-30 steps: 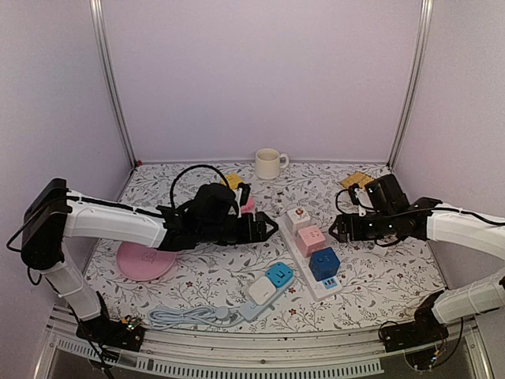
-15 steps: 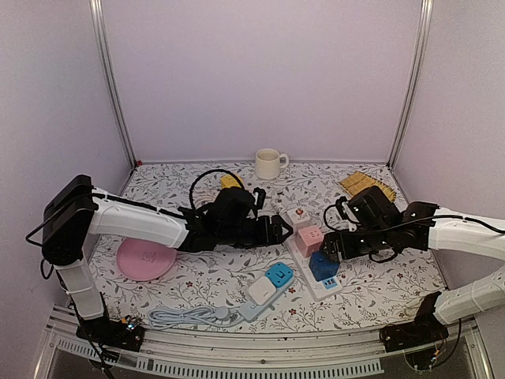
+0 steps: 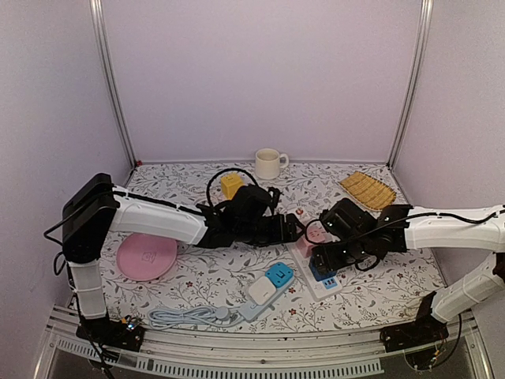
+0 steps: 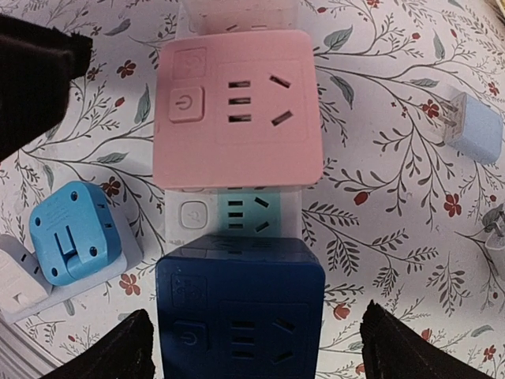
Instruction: Pull the plug off the socket
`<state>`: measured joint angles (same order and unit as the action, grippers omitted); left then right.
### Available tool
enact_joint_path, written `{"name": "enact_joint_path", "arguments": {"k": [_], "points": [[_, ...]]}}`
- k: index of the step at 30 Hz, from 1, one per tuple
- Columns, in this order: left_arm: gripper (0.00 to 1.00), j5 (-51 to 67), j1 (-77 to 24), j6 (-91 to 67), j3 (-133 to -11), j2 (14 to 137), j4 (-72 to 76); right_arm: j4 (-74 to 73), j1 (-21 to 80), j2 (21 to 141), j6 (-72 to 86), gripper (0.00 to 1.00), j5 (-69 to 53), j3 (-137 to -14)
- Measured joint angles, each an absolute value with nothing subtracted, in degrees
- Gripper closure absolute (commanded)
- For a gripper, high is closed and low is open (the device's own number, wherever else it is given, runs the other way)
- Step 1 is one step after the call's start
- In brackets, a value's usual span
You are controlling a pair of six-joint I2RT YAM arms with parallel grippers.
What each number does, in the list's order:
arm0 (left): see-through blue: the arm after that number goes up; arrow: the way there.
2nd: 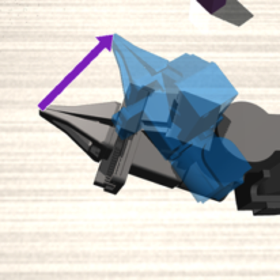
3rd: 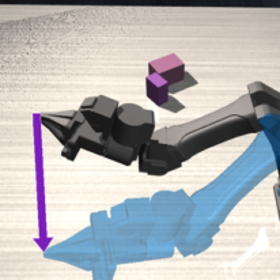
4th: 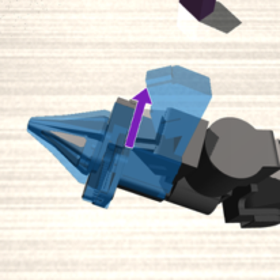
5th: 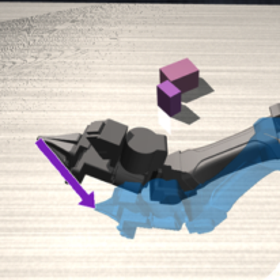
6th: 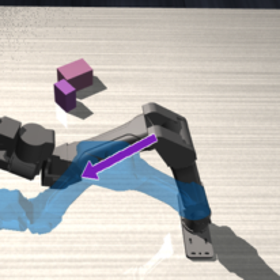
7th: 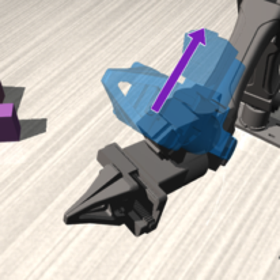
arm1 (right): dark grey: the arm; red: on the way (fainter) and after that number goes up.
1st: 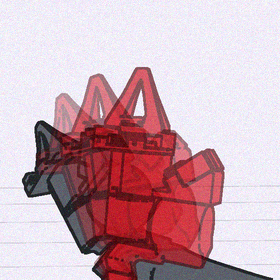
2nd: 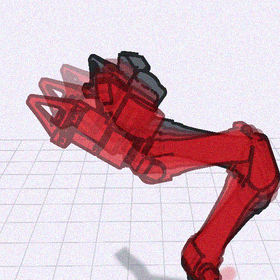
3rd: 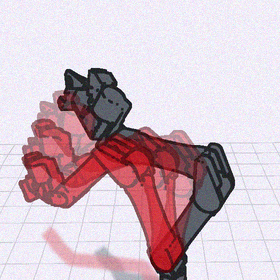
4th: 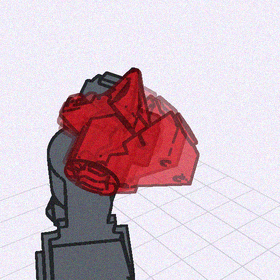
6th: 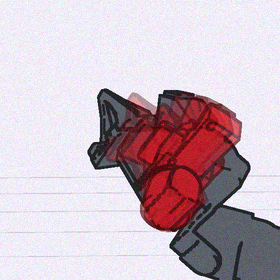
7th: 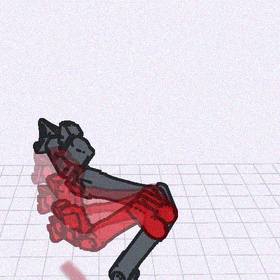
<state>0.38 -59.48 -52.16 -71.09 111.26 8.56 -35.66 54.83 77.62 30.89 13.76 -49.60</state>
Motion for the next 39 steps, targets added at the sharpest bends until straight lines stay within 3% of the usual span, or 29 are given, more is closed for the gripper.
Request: {"name": "enact_joint_path", "arguments": {"k": [9, 16, 33, 39], "points": [[0.16, 0.84, -59.48, -52.16, -76.64, 118.26, 6.11, -35.97, 56.01, 79.64, 31.55, 0.28, 14.70, -50.30], [0.16, 0.91, -59.29, -52.18, -77.69, 119.39, 5.04, -36.07, 56.80, 81.12, 31.92, 0.35, 14.87, -51.11], [0.16, 2.15, -59.20, -52.66, -80.88, 122.17, 5.30, -36.62, 57.34, 82.37, 32.32, 0.31, 15.81, -51.96], [0.16, 2.28, -58.98, -53.25, -80.77, 122.19, 5.32, -36.29, 57.34, 82.13, 32.32, 0.47, 15.92, -51.70]]}}
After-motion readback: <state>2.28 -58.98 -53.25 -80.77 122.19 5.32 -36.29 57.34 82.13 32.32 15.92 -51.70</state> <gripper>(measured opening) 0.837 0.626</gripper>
